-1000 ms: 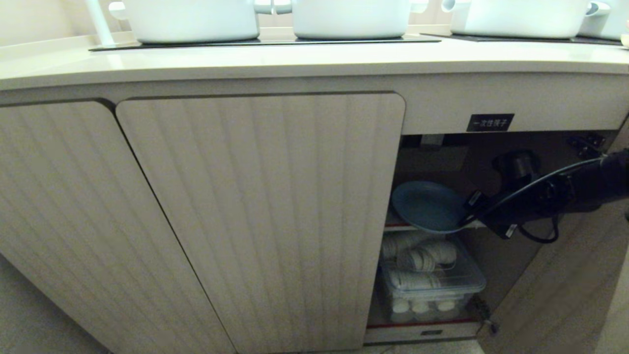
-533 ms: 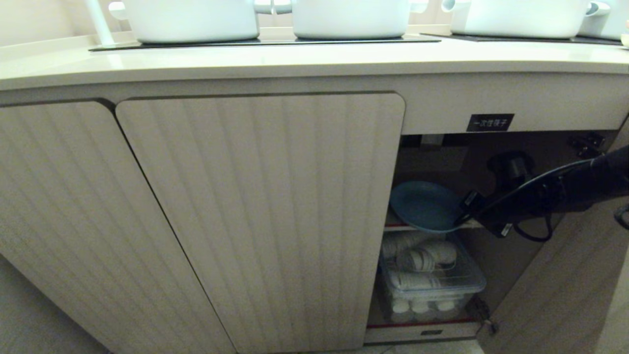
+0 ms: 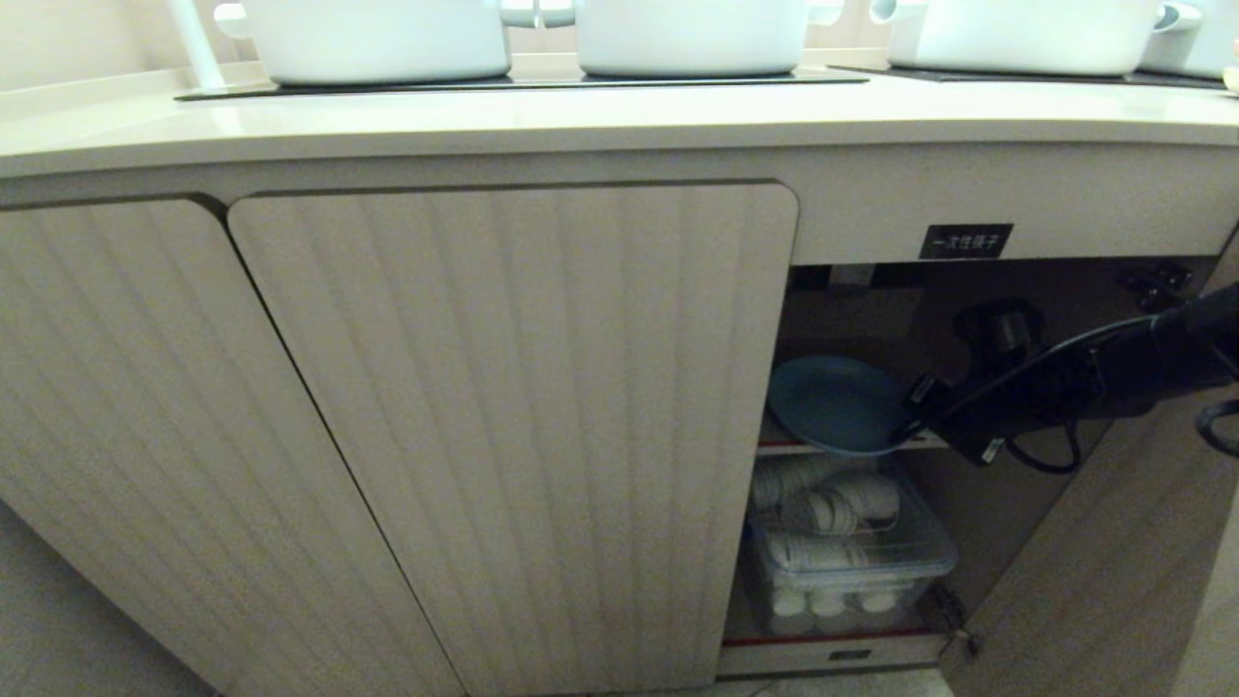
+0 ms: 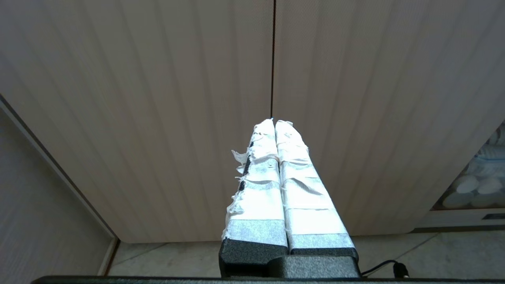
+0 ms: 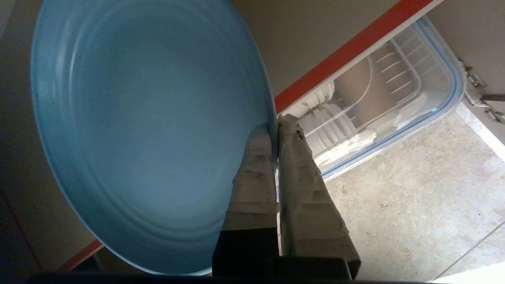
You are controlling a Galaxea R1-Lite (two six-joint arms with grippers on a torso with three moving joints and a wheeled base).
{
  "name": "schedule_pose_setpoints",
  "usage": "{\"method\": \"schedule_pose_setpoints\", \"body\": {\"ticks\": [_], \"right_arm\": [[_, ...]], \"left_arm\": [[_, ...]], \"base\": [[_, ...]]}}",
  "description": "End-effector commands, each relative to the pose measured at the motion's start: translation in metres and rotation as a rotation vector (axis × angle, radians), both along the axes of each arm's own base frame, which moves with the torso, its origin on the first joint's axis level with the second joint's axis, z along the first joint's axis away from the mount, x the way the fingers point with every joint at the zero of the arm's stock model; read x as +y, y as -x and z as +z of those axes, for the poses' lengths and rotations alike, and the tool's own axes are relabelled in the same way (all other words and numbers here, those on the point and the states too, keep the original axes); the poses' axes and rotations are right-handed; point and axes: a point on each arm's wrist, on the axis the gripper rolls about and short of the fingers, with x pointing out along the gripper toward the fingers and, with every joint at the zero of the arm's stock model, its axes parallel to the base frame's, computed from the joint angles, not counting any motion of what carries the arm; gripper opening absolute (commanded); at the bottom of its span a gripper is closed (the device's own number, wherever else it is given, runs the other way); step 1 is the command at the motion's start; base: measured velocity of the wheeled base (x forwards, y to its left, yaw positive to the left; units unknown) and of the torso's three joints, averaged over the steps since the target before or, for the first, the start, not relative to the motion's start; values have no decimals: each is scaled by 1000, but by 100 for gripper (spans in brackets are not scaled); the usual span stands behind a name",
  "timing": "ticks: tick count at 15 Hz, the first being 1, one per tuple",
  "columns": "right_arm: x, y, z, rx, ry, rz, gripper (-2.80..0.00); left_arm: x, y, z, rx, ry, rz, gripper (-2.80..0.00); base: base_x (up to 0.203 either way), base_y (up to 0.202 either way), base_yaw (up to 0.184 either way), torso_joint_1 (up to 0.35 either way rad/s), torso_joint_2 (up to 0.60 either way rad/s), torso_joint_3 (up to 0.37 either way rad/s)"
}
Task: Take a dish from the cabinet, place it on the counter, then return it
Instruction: Put it back into the cabinet
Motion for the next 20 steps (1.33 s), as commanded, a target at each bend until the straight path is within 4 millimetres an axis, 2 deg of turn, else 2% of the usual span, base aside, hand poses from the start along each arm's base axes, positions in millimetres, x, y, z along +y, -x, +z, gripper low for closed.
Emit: {"method": "schedule_pose_setpoints", "body": {"ticks": [1, 6, 20], "right_arm": [[0, -2, 0, -1, -2, -5, -280], [0, -7, 4, -19, 2, -7, -280], [-1, -15, -2, -23, 9, -16, -280]], "left_arm": [[0, 0, 0, 0, 0, 0, -280], [0, 0, 0, 0, 0, 1, -280], [0, 0, 0, 0, 0, 0, -280]], "base": [[0, 0, 0, 0, 0, 0], [0, 0, 0, 0, 0, 0], [0, 0, 0, 0, 0, 0]]}}
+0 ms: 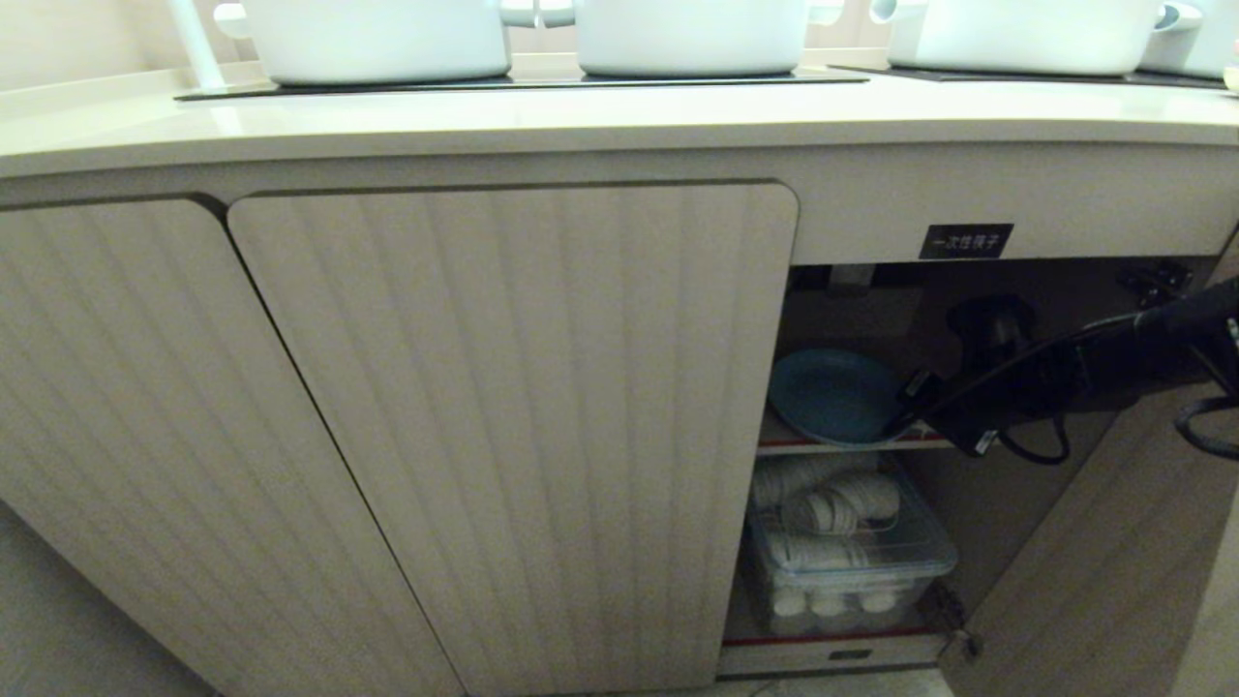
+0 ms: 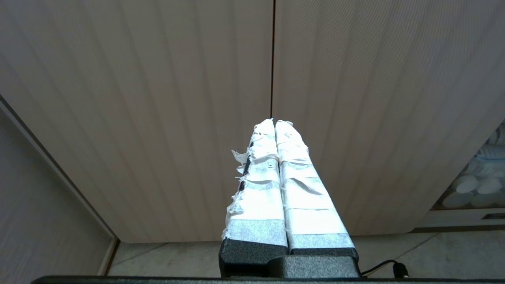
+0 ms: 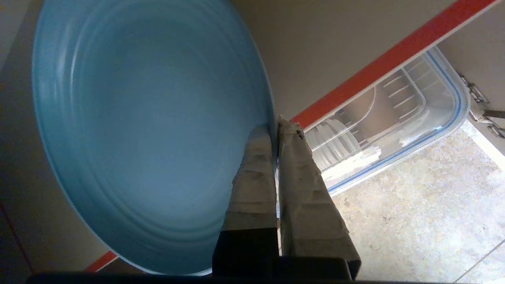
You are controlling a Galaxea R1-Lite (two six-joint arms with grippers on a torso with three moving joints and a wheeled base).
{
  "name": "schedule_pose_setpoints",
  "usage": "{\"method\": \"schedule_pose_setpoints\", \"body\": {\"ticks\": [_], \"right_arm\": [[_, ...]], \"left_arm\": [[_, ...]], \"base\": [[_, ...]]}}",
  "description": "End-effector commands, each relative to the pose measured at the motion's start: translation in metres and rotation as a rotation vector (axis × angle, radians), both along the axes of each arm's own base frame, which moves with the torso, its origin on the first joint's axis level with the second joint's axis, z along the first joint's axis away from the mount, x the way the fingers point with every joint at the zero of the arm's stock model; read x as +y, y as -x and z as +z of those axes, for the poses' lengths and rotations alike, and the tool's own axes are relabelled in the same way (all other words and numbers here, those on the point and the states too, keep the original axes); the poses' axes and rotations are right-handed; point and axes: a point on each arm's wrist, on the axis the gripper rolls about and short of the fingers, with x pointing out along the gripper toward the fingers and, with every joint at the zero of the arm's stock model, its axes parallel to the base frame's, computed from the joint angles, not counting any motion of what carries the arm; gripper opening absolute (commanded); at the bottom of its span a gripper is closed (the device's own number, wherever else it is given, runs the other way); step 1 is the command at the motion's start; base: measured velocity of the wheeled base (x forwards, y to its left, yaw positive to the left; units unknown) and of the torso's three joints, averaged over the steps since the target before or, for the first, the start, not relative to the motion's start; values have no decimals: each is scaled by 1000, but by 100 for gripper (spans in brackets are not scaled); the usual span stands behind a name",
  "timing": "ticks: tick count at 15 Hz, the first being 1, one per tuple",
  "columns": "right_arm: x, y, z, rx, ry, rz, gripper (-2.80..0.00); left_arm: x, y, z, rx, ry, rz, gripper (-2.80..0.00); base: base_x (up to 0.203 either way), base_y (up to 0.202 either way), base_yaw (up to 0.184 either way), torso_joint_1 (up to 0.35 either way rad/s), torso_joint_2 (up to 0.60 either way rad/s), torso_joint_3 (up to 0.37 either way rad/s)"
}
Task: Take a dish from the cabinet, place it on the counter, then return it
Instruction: Put it back into the cabinet
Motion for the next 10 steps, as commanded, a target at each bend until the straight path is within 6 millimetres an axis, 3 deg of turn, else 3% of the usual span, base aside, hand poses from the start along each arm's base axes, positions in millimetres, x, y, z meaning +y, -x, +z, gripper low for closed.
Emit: {"method": "schedule_pose_setpoints", "body": {"ticks": [1, 10], "right_arm": [[0, -4, 0, -7, -3, -3, -280], [-2, -14, -3, -19, 1, -10, -280]], "left_arm": [[0, 0, 0, 0, 0, 0, -280], [0, 0, 0, 0, 0, 0, -280]], "base": [[0, 0, 0, 0, 0, 0], [0, 0, 0, 0, 0, 0]]}}
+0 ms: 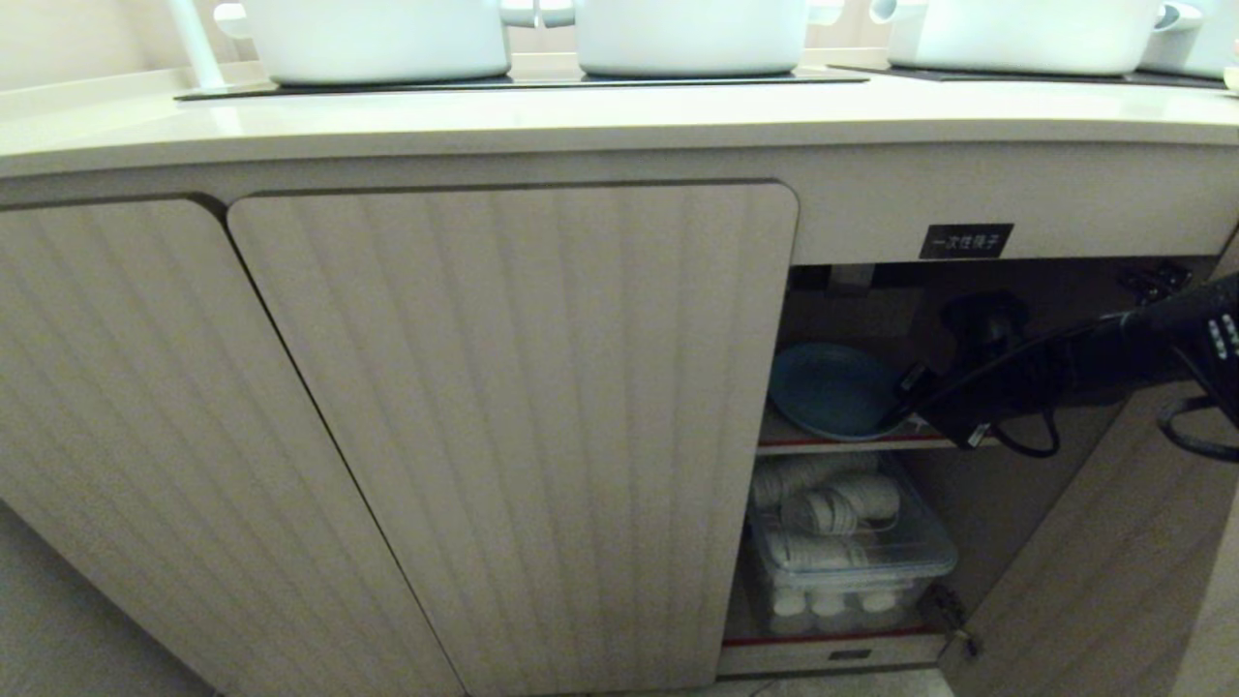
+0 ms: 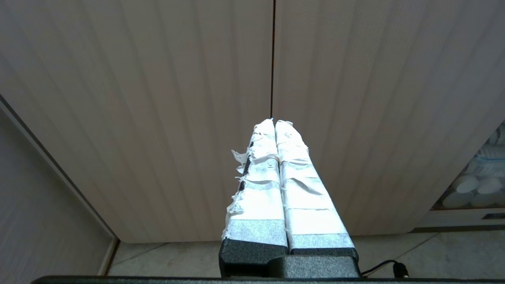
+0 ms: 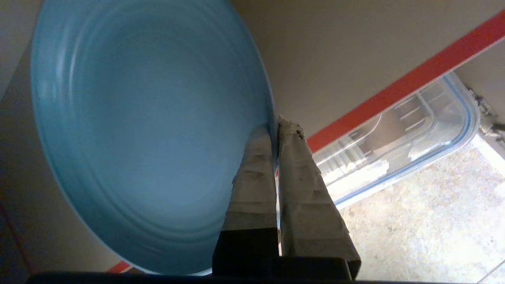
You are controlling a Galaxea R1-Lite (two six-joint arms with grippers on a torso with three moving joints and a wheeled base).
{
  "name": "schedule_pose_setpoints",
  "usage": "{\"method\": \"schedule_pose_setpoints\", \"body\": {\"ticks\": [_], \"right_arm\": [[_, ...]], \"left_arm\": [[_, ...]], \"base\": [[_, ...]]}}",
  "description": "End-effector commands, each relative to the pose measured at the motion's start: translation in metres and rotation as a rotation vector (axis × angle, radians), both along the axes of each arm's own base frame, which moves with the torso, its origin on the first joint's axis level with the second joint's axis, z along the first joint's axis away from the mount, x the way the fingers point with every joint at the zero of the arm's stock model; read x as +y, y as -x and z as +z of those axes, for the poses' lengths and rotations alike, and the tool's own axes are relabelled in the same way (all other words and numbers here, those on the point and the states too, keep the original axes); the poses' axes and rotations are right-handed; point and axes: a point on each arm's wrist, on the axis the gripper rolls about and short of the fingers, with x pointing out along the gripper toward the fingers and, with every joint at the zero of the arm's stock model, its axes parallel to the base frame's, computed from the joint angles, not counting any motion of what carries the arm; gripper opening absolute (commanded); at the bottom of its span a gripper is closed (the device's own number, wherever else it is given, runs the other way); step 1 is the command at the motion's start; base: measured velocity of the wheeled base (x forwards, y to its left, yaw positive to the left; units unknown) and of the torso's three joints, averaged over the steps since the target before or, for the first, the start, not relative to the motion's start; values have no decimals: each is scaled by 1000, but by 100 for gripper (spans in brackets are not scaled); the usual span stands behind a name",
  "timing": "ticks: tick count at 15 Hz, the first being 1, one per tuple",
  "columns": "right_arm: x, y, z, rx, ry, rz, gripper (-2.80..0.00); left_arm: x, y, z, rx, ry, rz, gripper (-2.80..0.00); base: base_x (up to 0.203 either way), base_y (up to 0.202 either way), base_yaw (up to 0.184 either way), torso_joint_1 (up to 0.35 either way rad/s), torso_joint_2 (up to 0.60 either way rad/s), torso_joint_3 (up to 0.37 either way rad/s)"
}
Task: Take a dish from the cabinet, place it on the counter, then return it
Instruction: Put it back into the cabinet
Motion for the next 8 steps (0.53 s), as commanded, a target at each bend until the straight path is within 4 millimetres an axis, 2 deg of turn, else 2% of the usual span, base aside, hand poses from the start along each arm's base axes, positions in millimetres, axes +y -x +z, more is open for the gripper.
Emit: {"method": "schedule_pose_setpoints", "body": {"ticks": [1, 8], "right_arm": [[0, -2, -2, -2, 3, -10, -280], [-1, -8, -4, -7, 5, -14, -280]], "left_arm": [[0, 0, 0, 0, 0, 0, -280], [0, 0, 0, 0, 0, 0, -280]], "base": [[0, 0, 0, 0, 0, 0], [0, 0, 0, 0, 0, 0]]}}
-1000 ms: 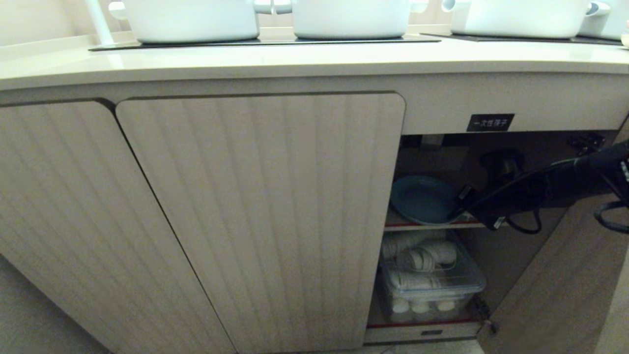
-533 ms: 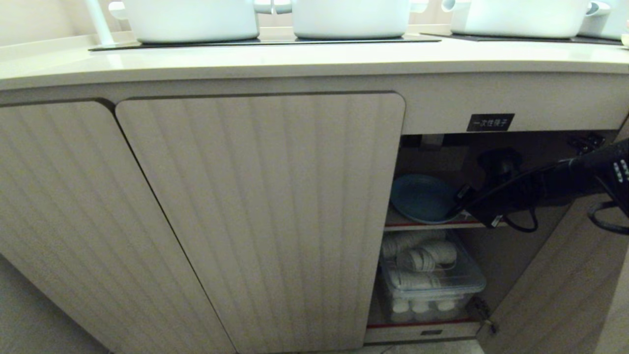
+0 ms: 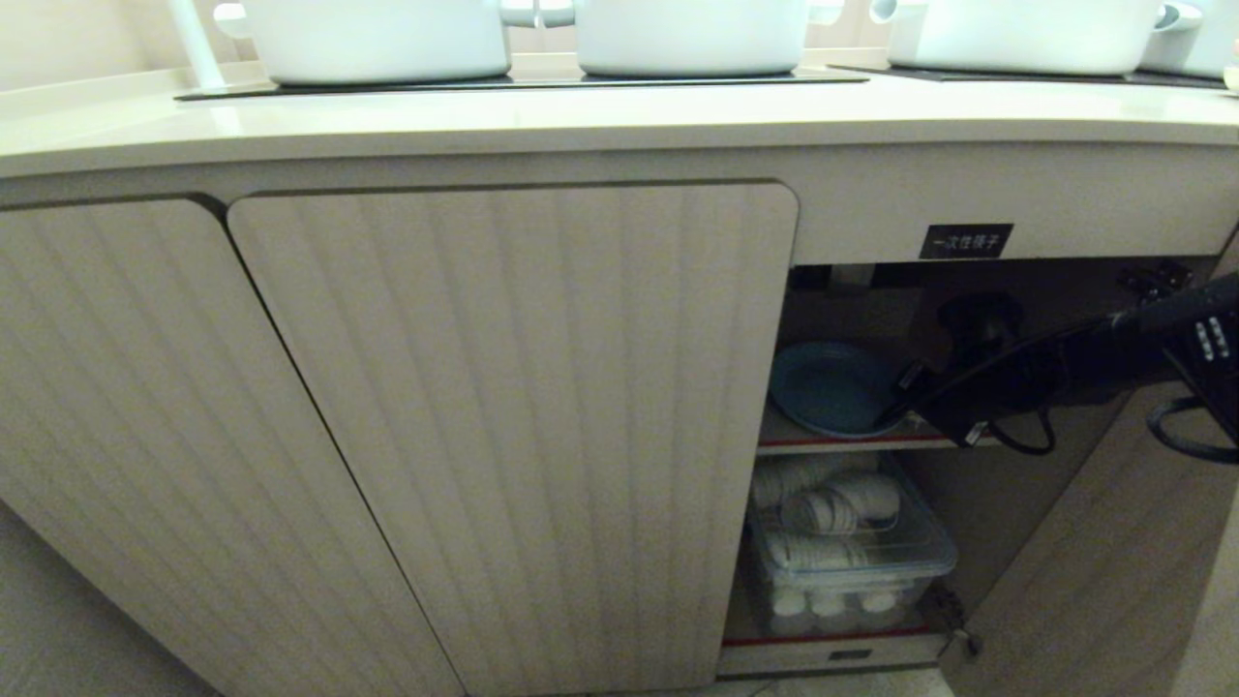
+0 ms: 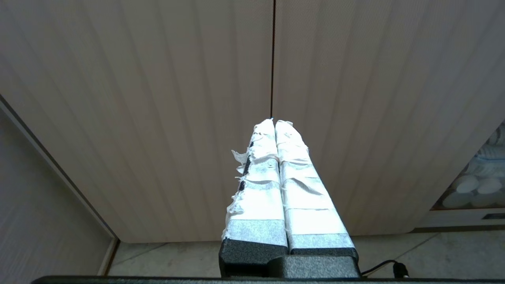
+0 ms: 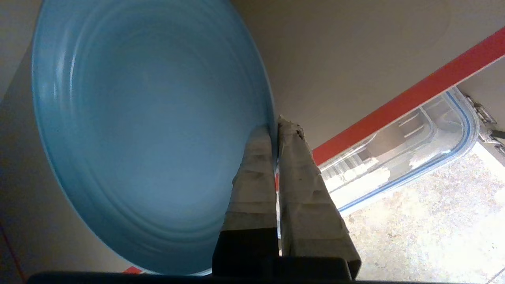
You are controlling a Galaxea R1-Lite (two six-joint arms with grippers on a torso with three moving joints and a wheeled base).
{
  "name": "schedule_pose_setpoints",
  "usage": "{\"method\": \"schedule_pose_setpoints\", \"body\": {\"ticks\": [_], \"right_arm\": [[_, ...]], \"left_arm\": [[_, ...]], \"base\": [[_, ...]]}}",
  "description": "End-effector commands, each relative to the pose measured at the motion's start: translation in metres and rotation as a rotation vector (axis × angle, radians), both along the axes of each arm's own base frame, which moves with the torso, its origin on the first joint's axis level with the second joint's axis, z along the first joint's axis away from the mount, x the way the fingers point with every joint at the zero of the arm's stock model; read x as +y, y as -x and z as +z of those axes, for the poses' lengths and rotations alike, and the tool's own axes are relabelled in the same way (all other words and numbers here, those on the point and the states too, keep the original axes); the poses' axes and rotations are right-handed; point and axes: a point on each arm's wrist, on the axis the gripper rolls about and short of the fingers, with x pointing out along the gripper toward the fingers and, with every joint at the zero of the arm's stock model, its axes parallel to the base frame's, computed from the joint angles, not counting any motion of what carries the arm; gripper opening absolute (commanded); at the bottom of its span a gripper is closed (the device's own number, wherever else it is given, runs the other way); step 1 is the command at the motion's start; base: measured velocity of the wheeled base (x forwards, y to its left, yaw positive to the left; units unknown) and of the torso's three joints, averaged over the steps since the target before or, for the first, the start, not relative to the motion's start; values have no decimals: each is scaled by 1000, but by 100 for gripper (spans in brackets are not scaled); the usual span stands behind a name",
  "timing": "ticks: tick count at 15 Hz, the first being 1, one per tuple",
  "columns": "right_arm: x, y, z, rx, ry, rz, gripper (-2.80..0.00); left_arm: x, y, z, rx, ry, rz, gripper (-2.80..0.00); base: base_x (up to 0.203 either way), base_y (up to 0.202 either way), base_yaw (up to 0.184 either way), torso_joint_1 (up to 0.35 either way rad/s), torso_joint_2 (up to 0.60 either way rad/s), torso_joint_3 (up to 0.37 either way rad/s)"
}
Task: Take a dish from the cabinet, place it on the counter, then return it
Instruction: Put it back into the cabinet
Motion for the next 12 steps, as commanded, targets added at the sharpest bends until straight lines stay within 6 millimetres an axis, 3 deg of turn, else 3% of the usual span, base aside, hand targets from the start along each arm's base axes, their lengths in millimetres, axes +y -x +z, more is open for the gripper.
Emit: {"method": "schedule_pose_setpoints", "body": {"ticks": [1, 12], "right_arm": [[0, -1, -1, 0, -3, -3, -280], [-1, -4, -4, -2, -2, -6, -280]], "left_arm": [[0, 0, 0, 0, 0, 1, -280], [0, 0, 0, 0, 0, 0, -280]], "base": [[0, 0, 0, 0, 0, 0], [0, 0, 0, 0, 0, 0]]}}
